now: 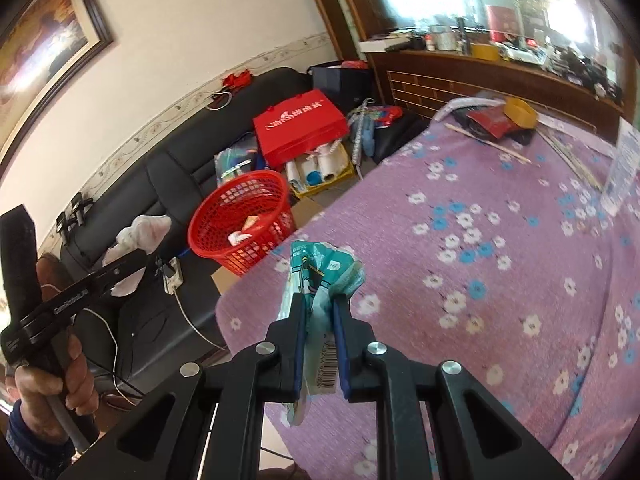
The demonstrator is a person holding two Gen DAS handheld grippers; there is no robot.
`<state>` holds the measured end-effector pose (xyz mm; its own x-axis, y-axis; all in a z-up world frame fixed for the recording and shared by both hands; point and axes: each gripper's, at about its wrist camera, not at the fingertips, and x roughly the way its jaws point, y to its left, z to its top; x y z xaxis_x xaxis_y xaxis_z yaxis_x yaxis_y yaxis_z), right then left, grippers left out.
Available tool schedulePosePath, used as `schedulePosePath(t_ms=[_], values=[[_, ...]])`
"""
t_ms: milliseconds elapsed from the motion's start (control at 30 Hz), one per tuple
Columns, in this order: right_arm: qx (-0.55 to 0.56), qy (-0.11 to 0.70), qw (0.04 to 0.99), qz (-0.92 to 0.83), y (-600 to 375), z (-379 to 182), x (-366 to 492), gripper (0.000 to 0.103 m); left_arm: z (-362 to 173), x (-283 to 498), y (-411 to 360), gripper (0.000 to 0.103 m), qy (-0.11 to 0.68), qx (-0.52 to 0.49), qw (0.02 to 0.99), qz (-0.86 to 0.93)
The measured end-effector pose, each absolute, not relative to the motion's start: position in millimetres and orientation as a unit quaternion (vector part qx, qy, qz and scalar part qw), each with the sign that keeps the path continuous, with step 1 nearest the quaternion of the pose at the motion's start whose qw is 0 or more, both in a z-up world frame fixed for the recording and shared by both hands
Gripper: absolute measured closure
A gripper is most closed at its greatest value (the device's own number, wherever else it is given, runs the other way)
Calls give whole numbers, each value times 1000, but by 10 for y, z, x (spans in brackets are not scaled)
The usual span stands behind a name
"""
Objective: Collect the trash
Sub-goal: 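Carry the tissues and wet-wipe pack toward the red wastebasket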
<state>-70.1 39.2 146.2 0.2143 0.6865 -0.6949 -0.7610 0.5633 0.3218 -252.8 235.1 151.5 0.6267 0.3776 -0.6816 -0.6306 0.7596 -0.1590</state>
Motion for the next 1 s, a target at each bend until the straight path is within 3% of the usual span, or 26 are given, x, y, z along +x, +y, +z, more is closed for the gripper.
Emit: schedulePosePath(t_ms=[467,1000], values=[[-72,415,765,487,1610,1637,-480,88,1519,-2156,2923,71,321,-141,885,307],[-78,418,769,477,2347,1627,-259,87,1366,-1852,3482,71,341,-129,883,297]])
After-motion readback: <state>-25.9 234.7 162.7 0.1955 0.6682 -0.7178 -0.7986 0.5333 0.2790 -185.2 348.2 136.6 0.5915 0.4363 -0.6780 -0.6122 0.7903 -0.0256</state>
